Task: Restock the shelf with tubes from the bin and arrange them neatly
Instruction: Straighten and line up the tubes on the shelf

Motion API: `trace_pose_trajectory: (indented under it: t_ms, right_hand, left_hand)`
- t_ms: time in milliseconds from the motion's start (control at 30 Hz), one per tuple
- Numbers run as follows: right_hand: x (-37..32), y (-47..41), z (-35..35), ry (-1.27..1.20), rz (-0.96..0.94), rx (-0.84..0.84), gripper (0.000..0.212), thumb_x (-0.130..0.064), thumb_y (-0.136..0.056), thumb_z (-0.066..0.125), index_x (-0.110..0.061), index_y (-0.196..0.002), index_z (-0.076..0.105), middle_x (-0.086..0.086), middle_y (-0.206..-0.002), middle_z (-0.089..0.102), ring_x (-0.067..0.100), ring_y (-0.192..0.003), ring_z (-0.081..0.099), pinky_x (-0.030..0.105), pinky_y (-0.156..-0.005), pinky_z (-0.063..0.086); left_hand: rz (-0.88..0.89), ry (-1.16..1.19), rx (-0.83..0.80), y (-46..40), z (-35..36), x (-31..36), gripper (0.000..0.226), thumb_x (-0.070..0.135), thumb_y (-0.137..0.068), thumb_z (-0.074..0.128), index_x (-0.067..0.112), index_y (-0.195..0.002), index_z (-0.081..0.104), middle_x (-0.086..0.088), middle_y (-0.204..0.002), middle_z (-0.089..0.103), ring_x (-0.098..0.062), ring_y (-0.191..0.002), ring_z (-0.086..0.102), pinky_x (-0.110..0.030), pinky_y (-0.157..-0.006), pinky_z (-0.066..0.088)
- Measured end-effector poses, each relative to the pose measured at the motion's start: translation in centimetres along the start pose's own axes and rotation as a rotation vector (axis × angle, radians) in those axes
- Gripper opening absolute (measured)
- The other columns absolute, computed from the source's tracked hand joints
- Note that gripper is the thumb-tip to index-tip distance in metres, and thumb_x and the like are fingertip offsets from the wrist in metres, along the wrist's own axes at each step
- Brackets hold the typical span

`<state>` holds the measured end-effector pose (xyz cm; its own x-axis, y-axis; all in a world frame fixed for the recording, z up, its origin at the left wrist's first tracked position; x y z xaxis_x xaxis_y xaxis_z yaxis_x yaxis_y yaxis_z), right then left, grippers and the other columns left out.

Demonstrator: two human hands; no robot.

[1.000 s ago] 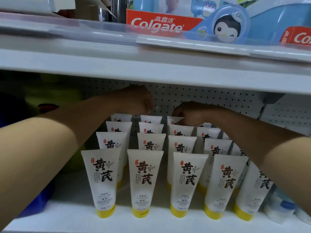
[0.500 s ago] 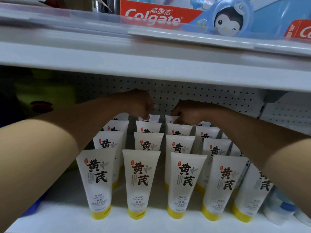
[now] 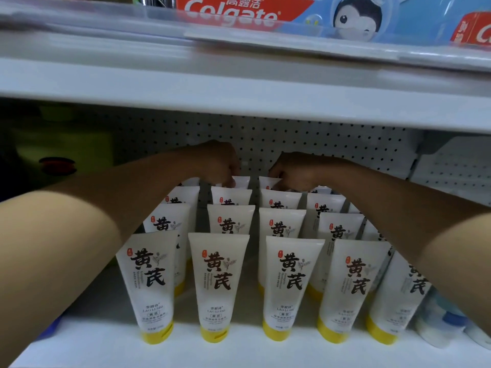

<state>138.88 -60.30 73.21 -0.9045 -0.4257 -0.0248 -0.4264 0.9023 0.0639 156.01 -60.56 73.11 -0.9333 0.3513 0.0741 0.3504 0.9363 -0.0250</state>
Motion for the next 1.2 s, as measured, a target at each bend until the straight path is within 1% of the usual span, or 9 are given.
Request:
trace_pose_trajectory:
  t_ms: [167, 233, 333, 400, 500, 633, 767, 900, 1200]
  right_hand:
    - [0.1, -0.2, 0.2, -0.025, -0.011, -0.013, 0.023, -0.025, -0.094, 0.053, -0.027, -0.072, 0.051, -0.014, -0.072, 0.045, 0.000, -0.062, 0.039, 0.015, -0.054, 0.030]
    - [0.0, 0.0, 0.1, -0.024, -0.008, -0.013, 0.013, -0.027, -0.094, 0.053, -0.022, -0.102, 0.061, -0.004, -0.098, 0.060, 0.007, -0.077, 0.051, 0.020, -0.069, 0.042]
    - [-0.2, 1.1, -0.8, -0.060, 0.010, 0.082, 0.035, -0.021, -0.093, 0.053, -0.018, -0.129, 0.051, 0.003, -0.130, 0.053, 0.019, -0.109, 0.055, 0.032, -0.096, 0.045]
    - [-0.6, 2.5, -1.5, -0.116, -0.036, 0.218, 0.033, -0.014, -0.094, 0.050, -0.018, -0.127, 0.053, 0.001, -0.129, 0.054, 0.018, -0.114, 0.052, 0.028, -0.098, 0.042]
    - [-1.2, 4.7, -2.1, -0.197, -0.106, 0.305, 0.022, -0.014, -0.092, 0.051, -0.021, -0.108, 0.065, -0.006, -0.105, 0.061, 0.012, -0.103, 0.057, 0.019, -0.081, 0.042]
    - [-2.3, 7.1, -1.7, -0.136, -0.147, 0.154, 0.021, -0.032, -0.091, 0.055, -0.018, -0.094, 0.070, -0.007, -0.092, 0.069, 0.014, -0.091, 0.063, 0.030, -0.085, 0.050]
    - [-3.2, 8.0, -0.6, -0.148, -0.165, 0.037, 0.019, -0.036, -0.083, 0.066, -0.023, -0.095, 0.072, -0.013, -0.092, 0.070, 0.003, -0.086, 0.064, 0.026, -0.085, 0.050]
    - [-3.3, 7.7, 0.6, -0.110, -0.161, 0.003, 0.016, -0.030, -0.081, 0.070, -0.019, -0.092, 0.073, -0.005, -0.087, 0.073, 0.014, -0.080, 0.068, 0.037, -0.079, 0.056]
    - [-3.2, 7.8, 1.1, -0.071, -0.174, 0.027, 0.014, -0.028, -0.084, 0.067, -0.016, -0.088, 0.072, -0.004, -0.081, 0.071, 0.011, -0.071, 0.065, 0.016, -0.060, 0.044]
  left_hand:
    - [0.006, 0.109, 0.046, 0.9, -0.7, 0.1, 0.031, 0.016, -0.086, 0.063, 0.012, -0.117, 0.062, -0.004, -0.118, 0.061, -0.010, -0.083, 0.054, -0.019, -0.072, 0.041]
    - [0.001, 0.131, 0.085, 1.4, -1.0, 0.1, 0.033, 0.015, -0.086, 0.063, 0.014, -0.119, 0.061, -0.003, -0.124, 0.058, -0.015, -0.098, 0.056, -0.021, -0.080, 0.041]
    - [-0.007, 0.191, 0.164, 2.7, -1.6, 0.2, 0.035, 0.015, -0.085, 0.063, 0.014, -0.120, 0.057, -0.004, -0.120, 0.060, -0.017, -0.098, 0.056, -0.024, -0.081, 0.042]
    - [0.019, 0.211, 0.225, 3.8, -2.0, 0.5, 0.028, 0.018, -0.085, 0.063, 0.013, -0.112, 0.059, -0.003, -0.109, 0.062, -0.015, -0.090, 0.056, -0.024, -0.080, 0.045]
    - [0.083, 0.208, 0.198, 5.7, -2.2, 1.4, 0.019, 0.026, -0.087, 0.061, 0.015, -0.102, 0.063, 0.002, -0.100, 0.064, -0.012, -0.088, 0.058, -0.024, -0.081, 0.046]
    - [0.153, 0.176, -0.017, 7.7, -1.5, 2.5, 0.023, 0.033, -0.085, 0.062, 0.018, -0.100, 0.068, 0.009, -0.098, 0.068, -0.006, -0.091, 0.062, -0.023, -0.089, 0.047]
    - [0.182, 0.131, -0.111, 8.1, -0.7, 2.8, 0.024, 0.028, -0.083, 0.067, 0.016, -0.103, 0.069, 0.006, -0.100, 0.069, -0.008, -0.092, 0.063, -0.027, -0.091, 0.050]
    - [0.173, 0.120, -0.120, 7.9, 0.1, 2.9, 0.023, 0.024, -0.083, 0.068, 0.016, -0.104, 0.069, 0.006, -0.102, 0.070, -0.007, -0.088, 0.063, -0.012, -0.075, 0.047]
    - [0.172, 0.158, -0.100, 8.3, 0.2, 2.8, 0.021, 0.022, -0.084, 0.067, 0.017, -0.104, 0.070, 0.009, -0.096, 0.068, -0.002, -0.083, 0.061, -0.008, -0.073, 0.044]
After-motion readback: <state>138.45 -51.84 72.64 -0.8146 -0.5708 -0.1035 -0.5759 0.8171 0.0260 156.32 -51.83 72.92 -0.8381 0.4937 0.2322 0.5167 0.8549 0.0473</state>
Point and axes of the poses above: each hand's wrist, its own y-axis away from the middle knuckle, its own z-axis out of the palm, x = y × z, the point moved 1 cm from there along -y, towards the middle knuckle
